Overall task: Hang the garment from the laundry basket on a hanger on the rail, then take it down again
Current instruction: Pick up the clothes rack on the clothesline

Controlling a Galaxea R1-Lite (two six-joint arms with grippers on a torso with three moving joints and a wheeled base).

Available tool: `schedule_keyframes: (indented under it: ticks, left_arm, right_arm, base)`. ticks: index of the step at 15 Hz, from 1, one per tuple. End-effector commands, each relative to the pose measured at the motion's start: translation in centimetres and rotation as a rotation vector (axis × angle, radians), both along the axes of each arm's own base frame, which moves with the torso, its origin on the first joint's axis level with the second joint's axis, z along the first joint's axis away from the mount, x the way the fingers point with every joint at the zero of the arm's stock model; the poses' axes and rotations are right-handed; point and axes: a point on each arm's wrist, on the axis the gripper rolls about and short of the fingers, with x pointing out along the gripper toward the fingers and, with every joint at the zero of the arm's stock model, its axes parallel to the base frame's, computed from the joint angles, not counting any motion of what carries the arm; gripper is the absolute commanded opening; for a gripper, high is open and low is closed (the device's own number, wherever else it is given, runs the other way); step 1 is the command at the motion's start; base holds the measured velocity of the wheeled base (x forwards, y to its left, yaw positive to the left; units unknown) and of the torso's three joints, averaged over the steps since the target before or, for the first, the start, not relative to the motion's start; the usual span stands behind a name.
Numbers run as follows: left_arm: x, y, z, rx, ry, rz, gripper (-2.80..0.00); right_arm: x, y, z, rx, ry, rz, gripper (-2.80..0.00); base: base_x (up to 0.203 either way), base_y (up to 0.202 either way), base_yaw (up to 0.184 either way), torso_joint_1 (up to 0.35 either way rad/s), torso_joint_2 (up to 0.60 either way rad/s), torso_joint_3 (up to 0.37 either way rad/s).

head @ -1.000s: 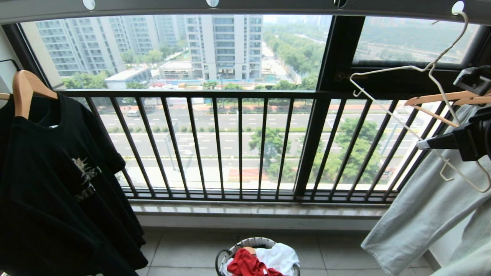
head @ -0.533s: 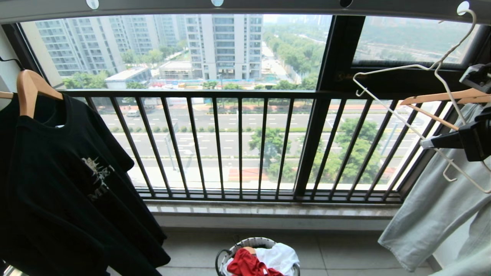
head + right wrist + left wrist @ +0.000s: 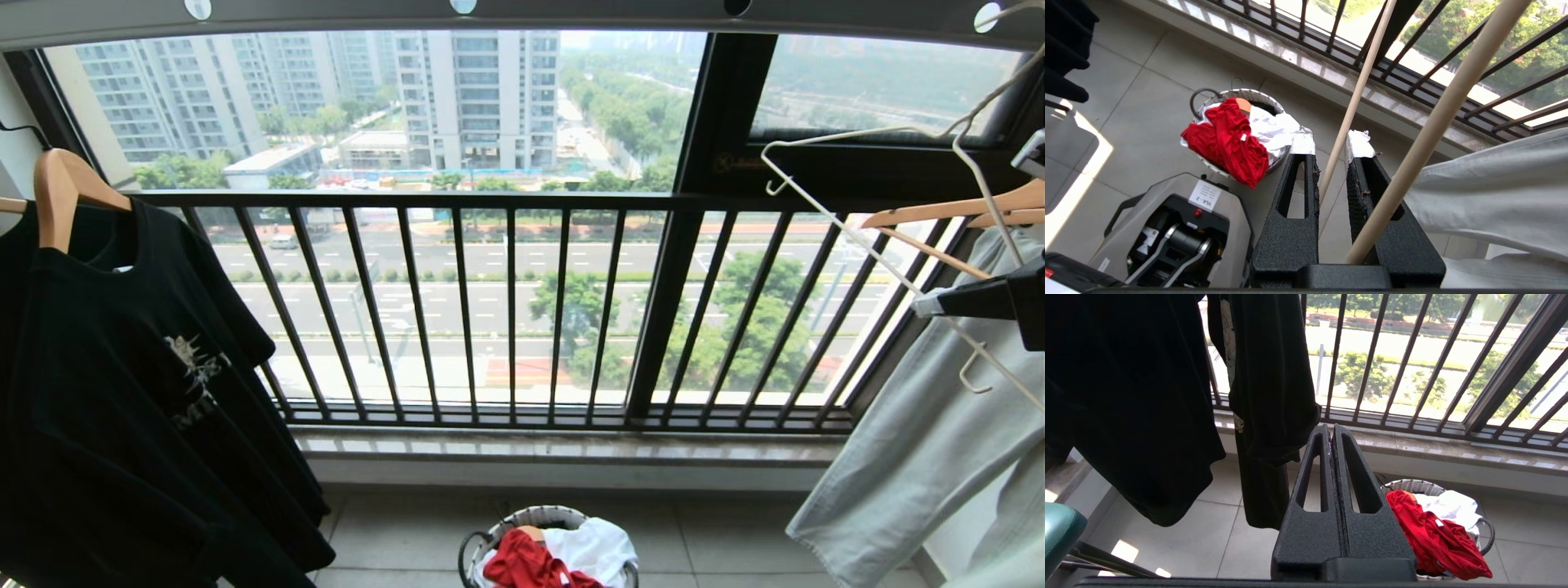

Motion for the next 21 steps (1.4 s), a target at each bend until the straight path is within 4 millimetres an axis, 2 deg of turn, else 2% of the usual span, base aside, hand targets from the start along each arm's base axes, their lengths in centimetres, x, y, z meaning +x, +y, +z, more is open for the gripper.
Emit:
schedule_keyframes:
  ticks: [1, 6, 13, 18, 21]
  left_arm:
    - [0.0, 0.0, 0.0, 0.0, 0.001, 0.001, -2.8]
    - [0.0, 0.0, 0.0, 0.0, 0.001, 0.001, -2.8]
    - [0.0, 0.0, 0.0, 0.0, 0.001, 0.001, -2.8]
    - [0.0, 0.0, 0.0, 0.0, 0.001, 0.001, -2.8]
    - [0.0, 0.0, 0.0, 0.0, 0.001, 0.001, -2.8]
  right_arm:
    - [-1.1, 0.2, 0.3, -0.003, -0.019, 0.005, -2.8]
    - [-2.8, 0.5, 0.9, -0.003, -0.06, 0.017, -2.8]
    - [-6.4, 1.3, 1.5, 0.005, -0.132, 0.062, -2.8]
    - [-8.7, 1.8, 0.0, 0.032, -0.125, 0.143, -2.8]
    - [-9.8, 2.3, -1.7, 0.123, -0.098, 0.271, -2.8]
  base:
    - [0.0, 0.0, 0.0, 0.0, 0.0, 0.0]
    - [0.0, 0.0, 0.0, 0.0, 0.0, 0.0]
    - [0.0, 0.0, 0.0, 0.0, 0.0, 0.0]
    - [0.0, 0.0, 0.0, 0.0, 0.0, 0.0]
    - [0.0, 0.0, 0.0, 0.0, 0.0, 0.0]
